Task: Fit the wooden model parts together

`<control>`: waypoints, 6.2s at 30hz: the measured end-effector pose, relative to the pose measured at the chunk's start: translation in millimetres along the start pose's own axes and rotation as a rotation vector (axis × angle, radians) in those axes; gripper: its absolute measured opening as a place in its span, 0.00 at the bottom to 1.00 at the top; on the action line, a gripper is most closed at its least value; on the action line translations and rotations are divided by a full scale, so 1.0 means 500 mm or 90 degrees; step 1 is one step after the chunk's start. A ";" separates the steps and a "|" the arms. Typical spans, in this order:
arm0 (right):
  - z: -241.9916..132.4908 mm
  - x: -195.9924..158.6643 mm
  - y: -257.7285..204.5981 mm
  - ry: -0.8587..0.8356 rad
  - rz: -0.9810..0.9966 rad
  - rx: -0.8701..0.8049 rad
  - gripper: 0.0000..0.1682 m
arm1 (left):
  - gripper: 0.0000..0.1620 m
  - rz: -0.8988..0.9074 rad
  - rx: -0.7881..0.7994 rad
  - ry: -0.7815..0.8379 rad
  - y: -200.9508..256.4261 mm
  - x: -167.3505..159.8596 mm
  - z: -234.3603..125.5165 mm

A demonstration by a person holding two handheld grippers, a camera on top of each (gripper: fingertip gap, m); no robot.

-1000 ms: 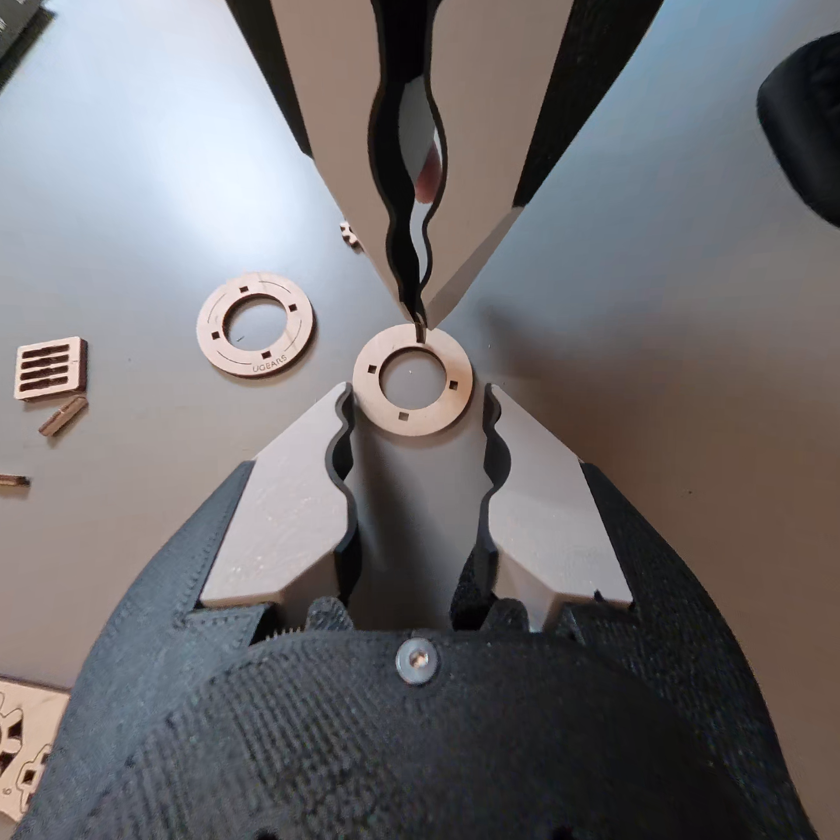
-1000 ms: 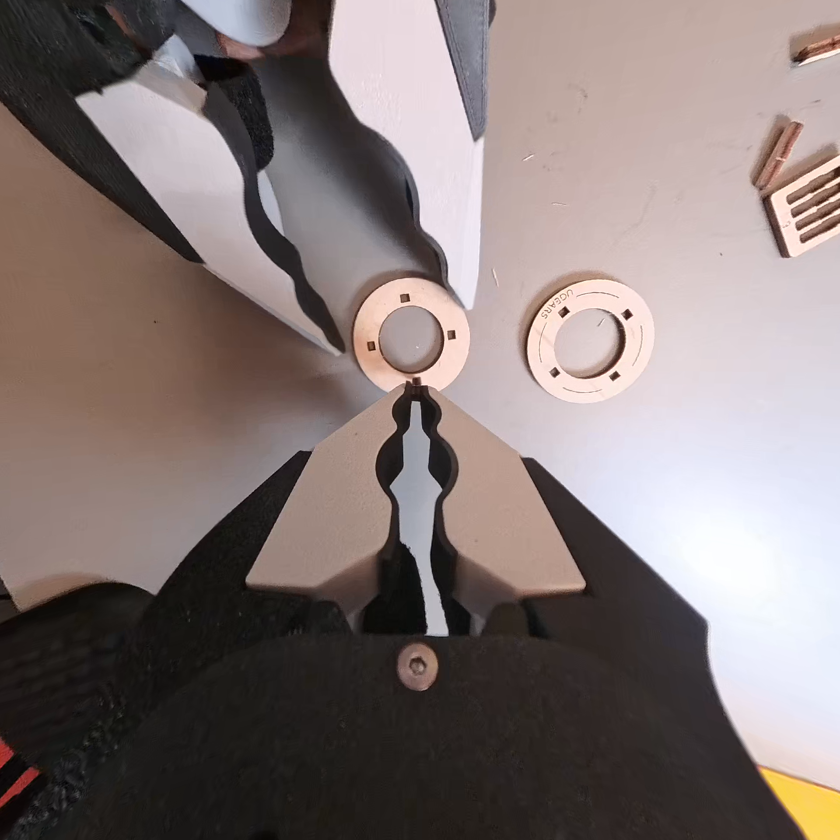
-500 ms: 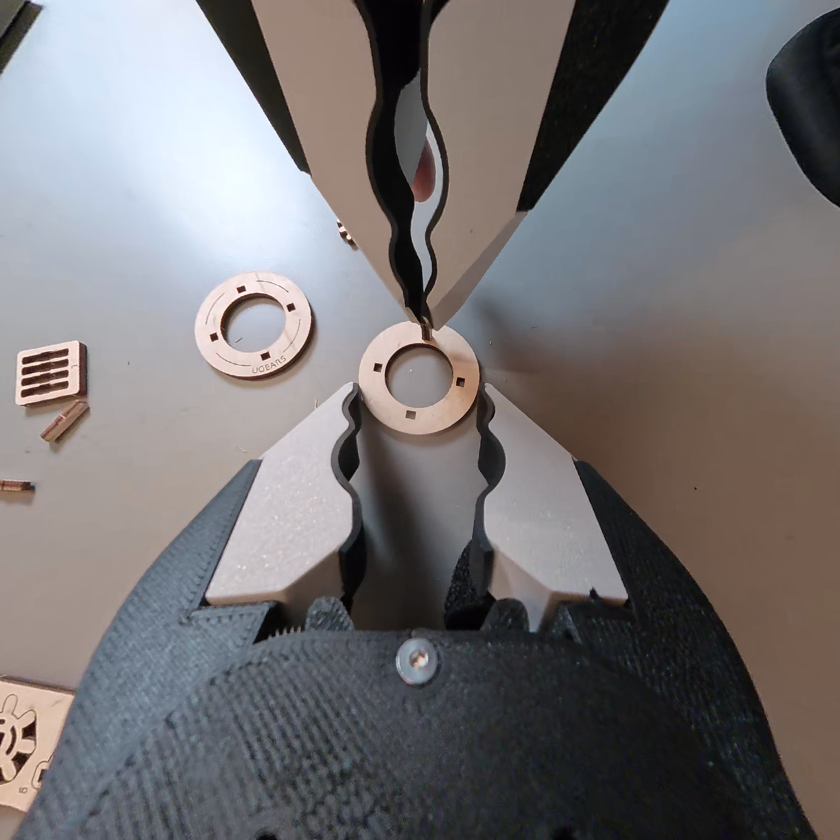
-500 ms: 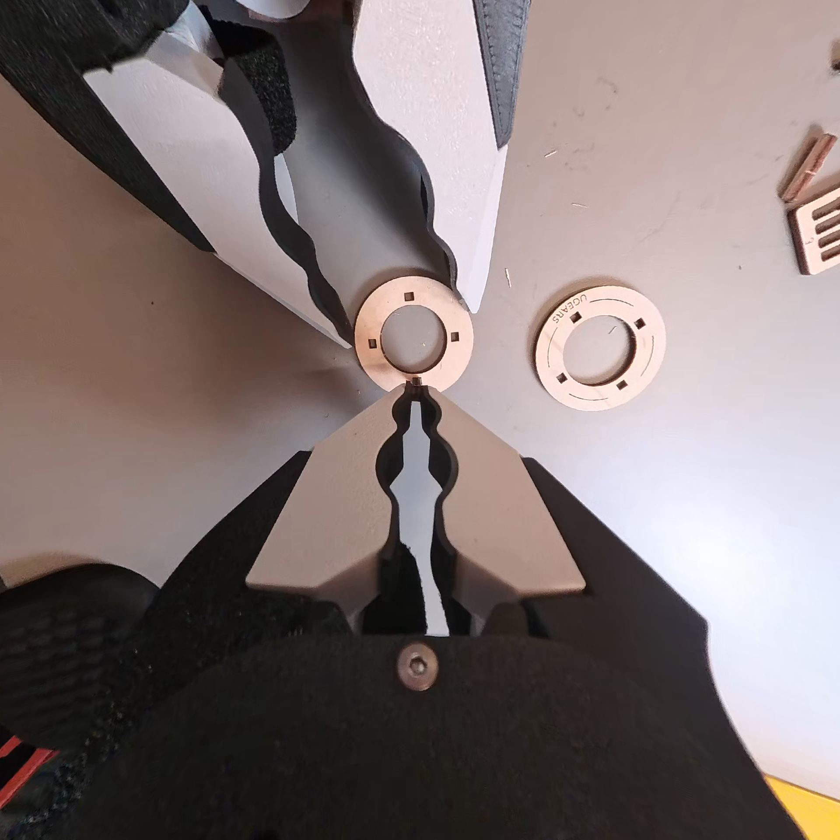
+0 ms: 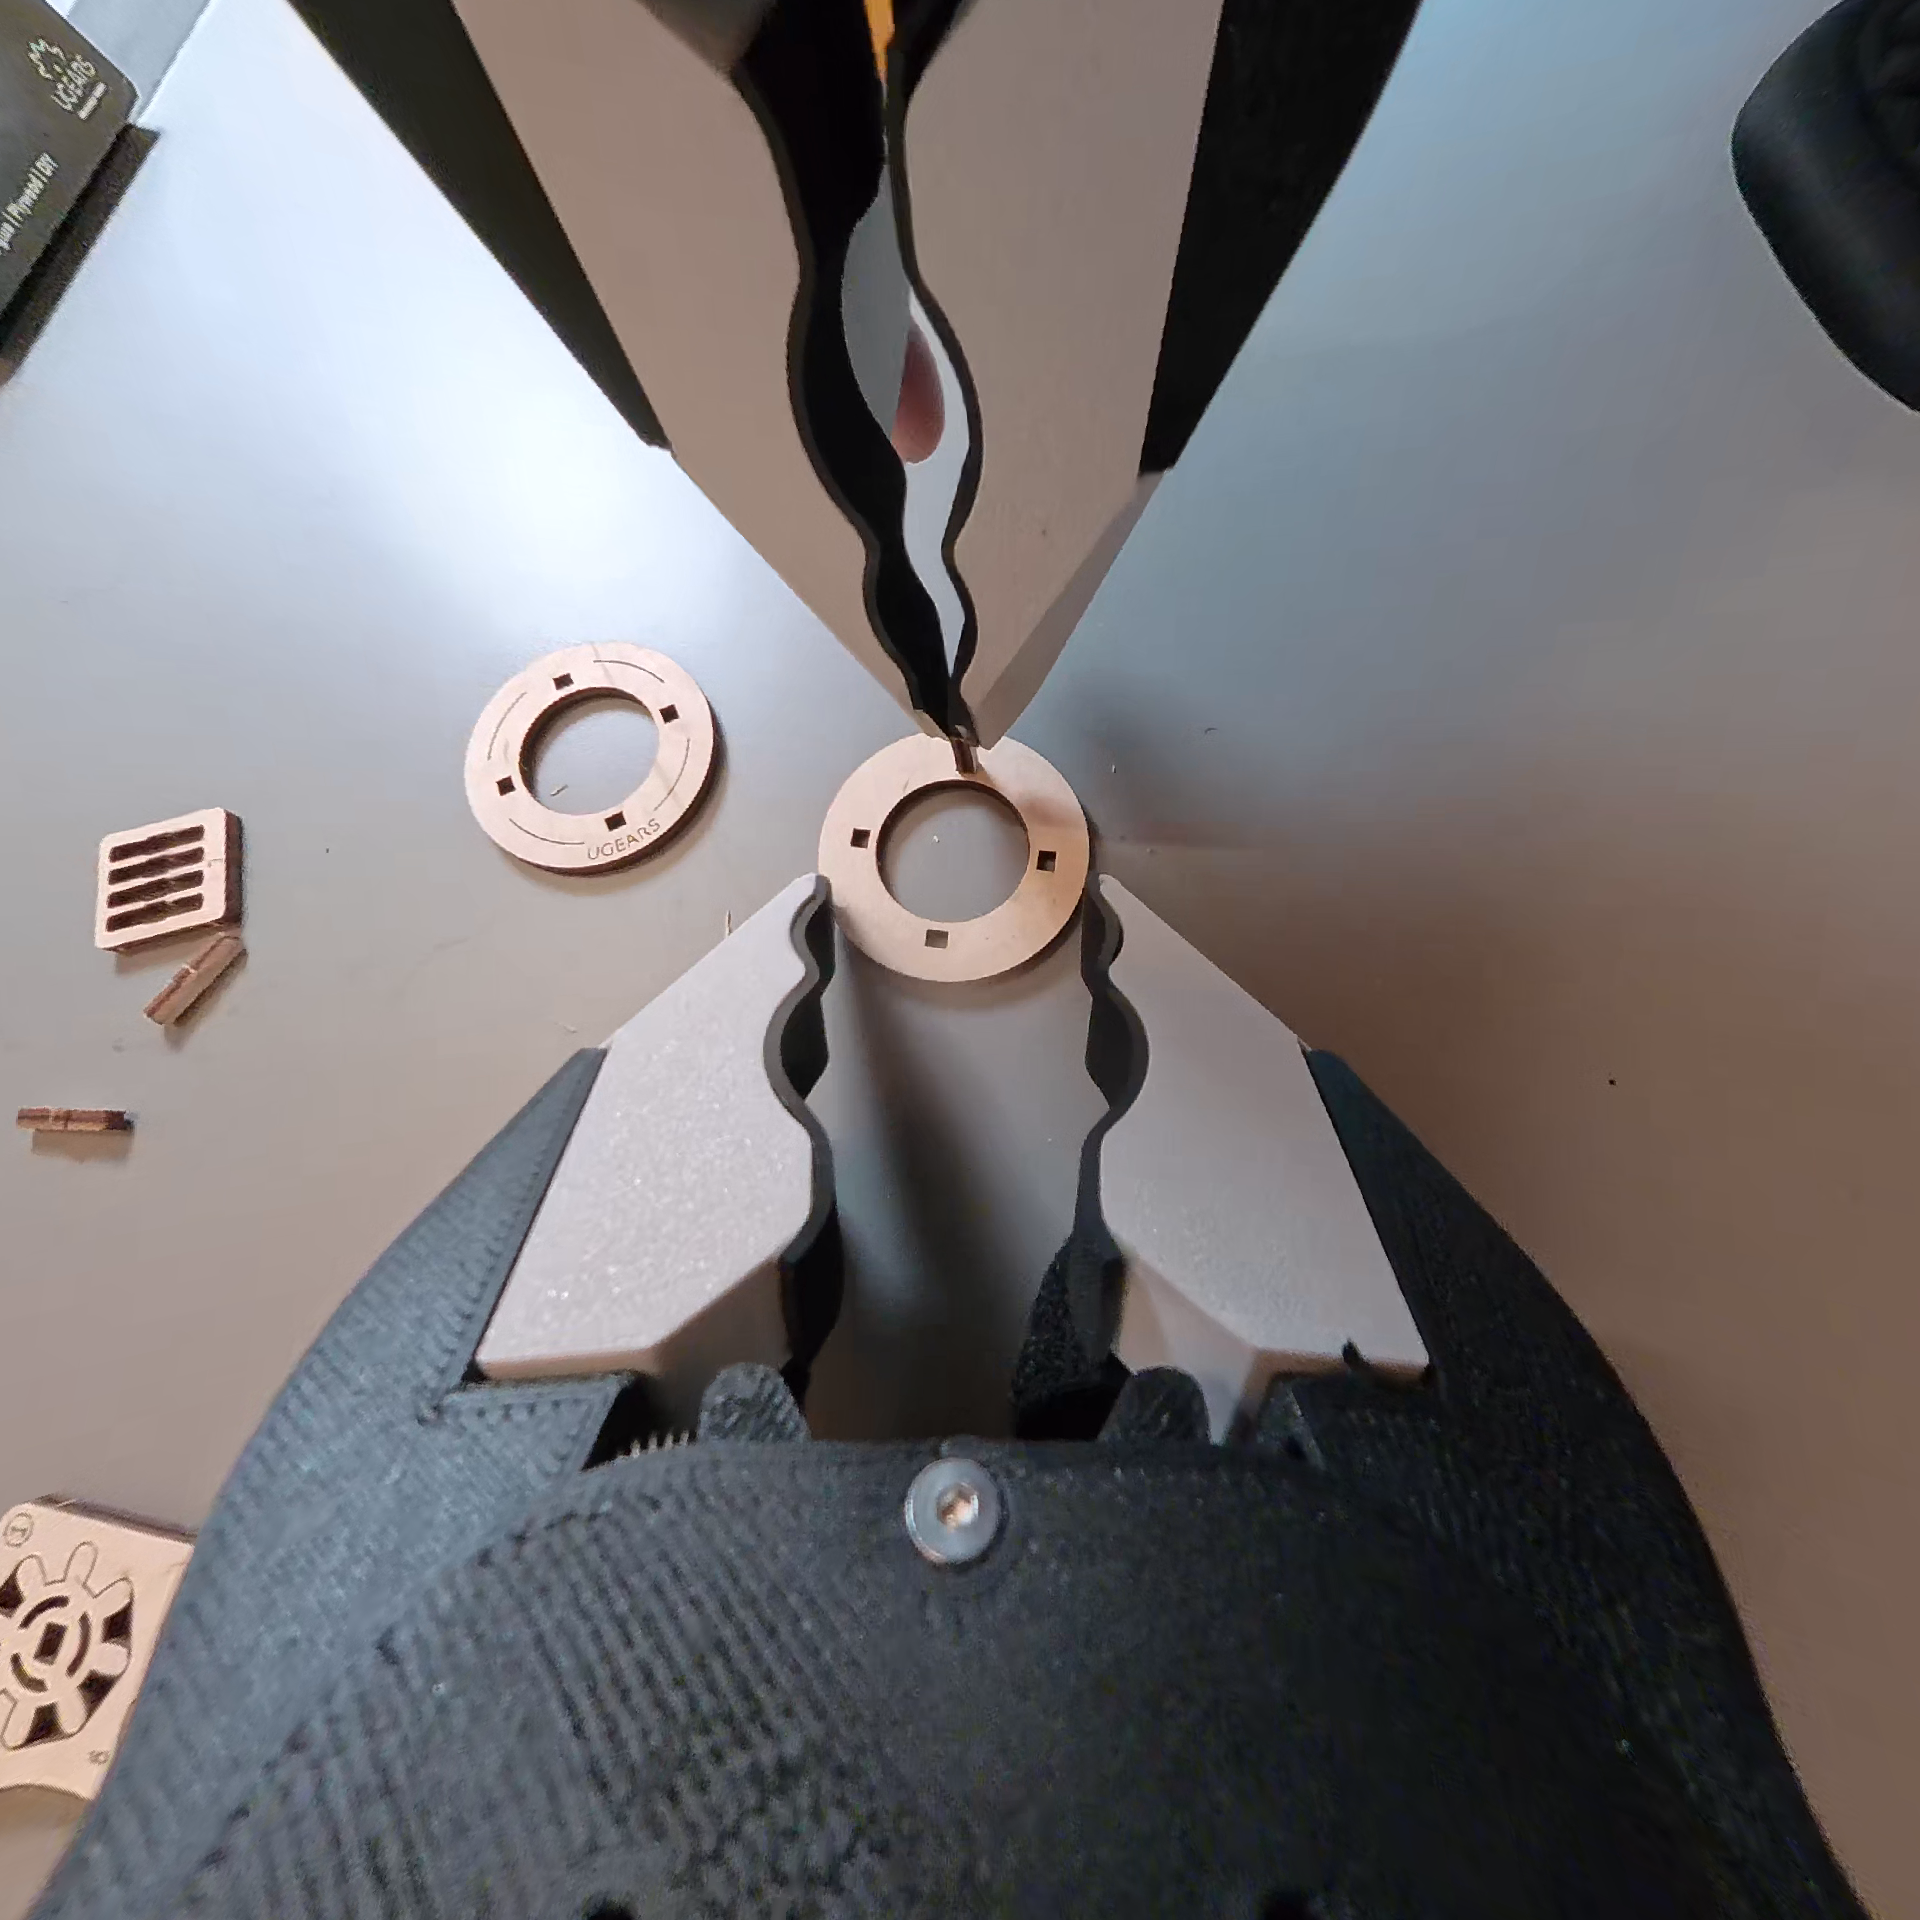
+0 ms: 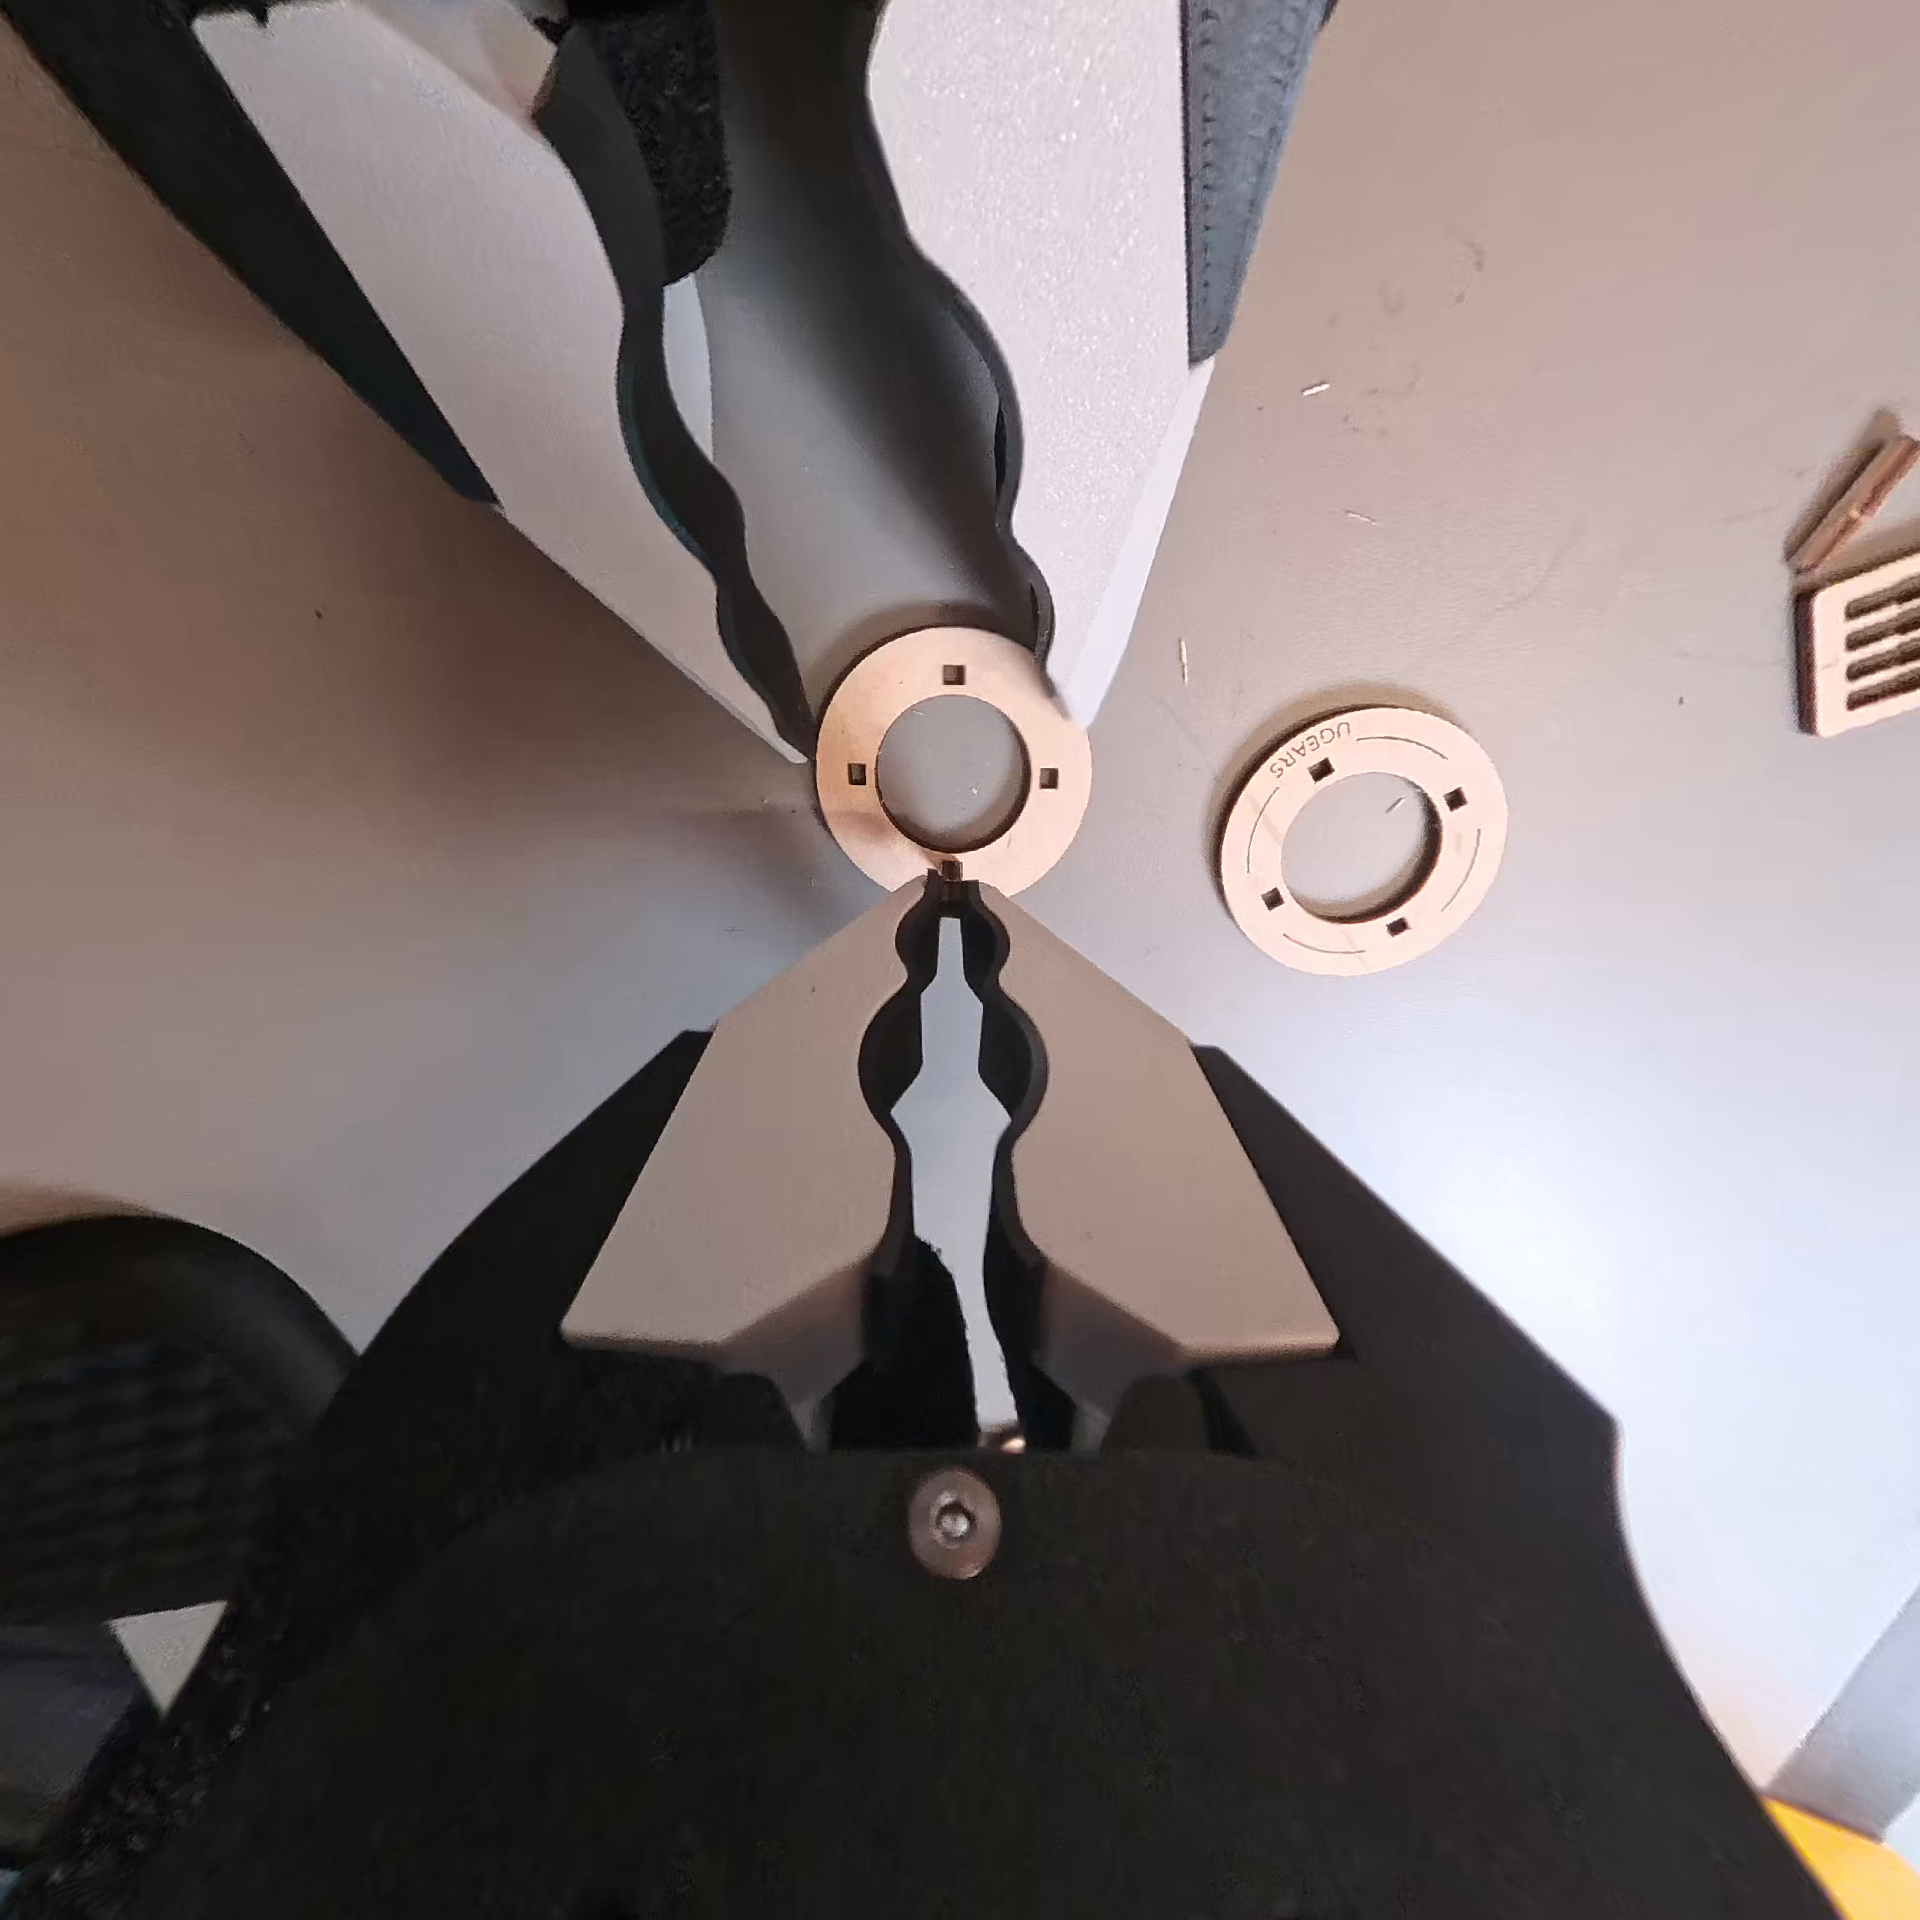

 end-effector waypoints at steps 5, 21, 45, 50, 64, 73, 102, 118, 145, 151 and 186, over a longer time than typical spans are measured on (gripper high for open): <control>0.000 0.001 0.000 -0.008 -0.071 0.000 0.00 | 0.25 0.016 -0.007 0.003 0.004 -0.002 -0.003; 0.001 -0.001 0.008 -0.021 0.002 0.023 0.00 | 0.23 0.008 -0.011 0.002 0.002 -0.004 -0.003; 0.006 0.004 0.011 -0.042 0.058 0.040 0.00 | 0.22 0.010 -0.003 0.001 0.006 -0.004 -0.003; 0.005 0.001 0.009 -0.032 0.054 0.030 0.01 | 0.22 0.013 -0.002 0.001 0.006 -0.004 -0.003; 0.009 -0.002 0.009 -0.021 0.066 0.028 0.00 | 0.22 0.012 -0.003 0.003 0.005 -0.004 -0.003; 0.010 -0.002 0.007 -0.025 0.073 0.021 0.01 | 0.22 0.012 -0.002 0.002 0.006 -0.004 -0.003; 0.009 -0.006 0.001 0.045 0.083 0.038 0.17 | 0.21 0.010 -0.004 0.000 0.004 -0.004 -0.003; -0.038 -0.056 -0.015 0.276 0.136 -0.061 0.14 | 0.22 0.003 -0.006 0.002 0.002 -0.004 -0.003; -0.122 -0.148 -0.010 0.485 0.166 -0.259 0.00 | 0.23 -0.178 0.211 0.162 -0.112 -0.003 -0.130; -0.135 -0.092 0.053 0.512 0.157 -0.231 0.06 | 0.11 -0.205 0.275 0.142 -0.165 -0.022 -0.157; -0.015 0.088 0.227 0.308 0.038 -0.100 0.01 | 0.05 -0.151 0.309 0.167 -0.155 -0.041 -0.141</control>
Point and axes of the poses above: each gripper's, where its closed fingertips meet, z out along the fingers, x out of its top, y = z × x across the jaws, the point moved 5 cm from there along -z, back along the fingers, and after that the axes turned 2 degrees about -y, right-handed, at the moved point
